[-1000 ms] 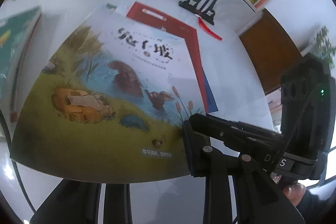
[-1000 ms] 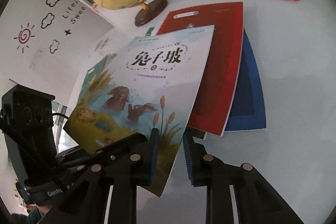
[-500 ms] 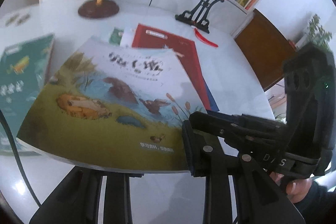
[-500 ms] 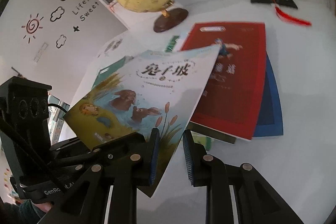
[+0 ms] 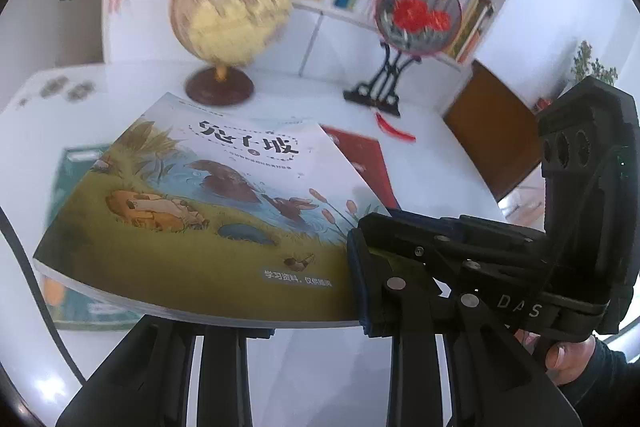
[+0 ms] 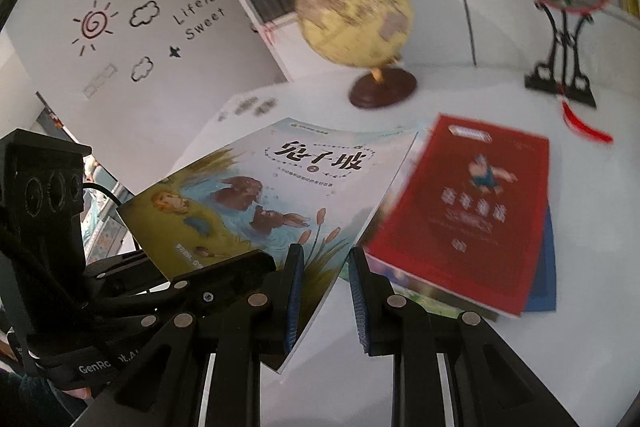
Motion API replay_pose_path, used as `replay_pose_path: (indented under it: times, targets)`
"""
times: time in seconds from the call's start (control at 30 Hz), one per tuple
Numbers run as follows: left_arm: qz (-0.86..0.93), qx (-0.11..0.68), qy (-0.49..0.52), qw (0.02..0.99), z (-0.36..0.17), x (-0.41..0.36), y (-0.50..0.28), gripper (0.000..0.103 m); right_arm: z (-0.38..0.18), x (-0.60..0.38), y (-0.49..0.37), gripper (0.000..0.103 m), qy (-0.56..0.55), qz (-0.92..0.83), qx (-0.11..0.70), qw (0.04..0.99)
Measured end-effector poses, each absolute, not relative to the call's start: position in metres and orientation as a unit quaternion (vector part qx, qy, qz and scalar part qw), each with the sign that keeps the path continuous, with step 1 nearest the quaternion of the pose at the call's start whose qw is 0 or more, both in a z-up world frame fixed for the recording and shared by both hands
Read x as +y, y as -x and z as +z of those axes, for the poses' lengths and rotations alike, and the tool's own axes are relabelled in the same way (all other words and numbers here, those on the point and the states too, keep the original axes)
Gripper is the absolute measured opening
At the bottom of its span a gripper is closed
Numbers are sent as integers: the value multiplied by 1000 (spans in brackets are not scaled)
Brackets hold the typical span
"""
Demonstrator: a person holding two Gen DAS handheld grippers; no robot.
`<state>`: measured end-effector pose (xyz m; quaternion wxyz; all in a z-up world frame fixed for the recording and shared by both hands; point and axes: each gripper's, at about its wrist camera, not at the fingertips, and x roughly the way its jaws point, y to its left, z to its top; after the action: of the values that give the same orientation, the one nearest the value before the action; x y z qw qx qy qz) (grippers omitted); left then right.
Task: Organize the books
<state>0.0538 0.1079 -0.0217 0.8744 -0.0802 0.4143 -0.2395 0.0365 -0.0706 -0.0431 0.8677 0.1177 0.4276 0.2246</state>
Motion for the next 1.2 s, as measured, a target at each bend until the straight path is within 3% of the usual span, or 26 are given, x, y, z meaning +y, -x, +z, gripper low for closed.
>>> replay_pose_path:
  times: [0.2, 0.4, 1.2]
  targets:
    - [-214, 385, 86, 893, 0, 161, -55, 26, -16, -23, -49, 22, -119, 257, 395, 874]
    - [-189, 387, 87, 898, -11, 205, -73, 26, -18, 31, -71, 22, -113, 277, 395, 869]
    - [-178, 464, 176, 850, -101, 251, -113, 26, -107, 82, -137, 23, -141, 263, 494, 817]
